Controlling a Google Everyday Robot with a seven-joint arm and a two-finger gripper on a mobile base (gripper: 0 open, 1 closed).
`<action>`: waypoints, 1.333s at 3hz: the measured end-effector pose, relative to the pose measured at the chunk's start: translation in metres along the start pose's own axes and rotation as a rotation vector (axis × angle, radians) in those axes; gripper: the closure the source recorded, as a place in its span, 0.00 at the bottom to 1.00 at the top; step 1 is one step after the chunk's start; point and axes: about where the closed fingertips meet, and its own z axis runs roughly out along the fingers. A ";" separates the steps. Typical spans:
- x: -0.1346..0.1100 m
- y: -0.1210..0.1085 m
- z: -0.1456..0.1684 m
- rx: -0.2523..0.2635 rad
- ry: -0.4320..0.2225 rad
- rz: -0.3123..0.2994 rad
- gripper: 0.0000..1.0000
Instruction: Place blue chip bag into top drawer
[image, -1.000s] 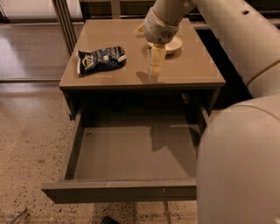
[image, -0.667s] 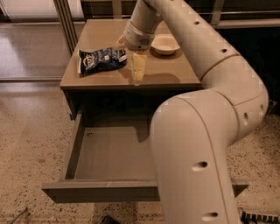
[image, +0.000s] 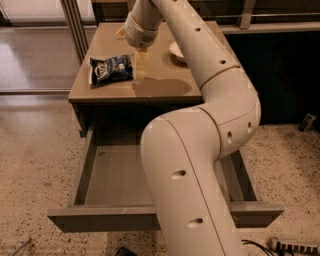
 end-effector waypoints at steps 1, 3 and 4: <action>0.003 -0.004 0.006 0.010 -0.001 0.004 0.00; 0.026 -0.002 0.025 0.012 -0.033 0.005 0.00; 0.024 -0.007 0.031 0.021 -0.032 -0.018 0.00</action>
Offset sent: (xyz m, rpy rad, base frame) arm 0.0436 -0.0354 -0.0012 0.0195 0.0364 0.0075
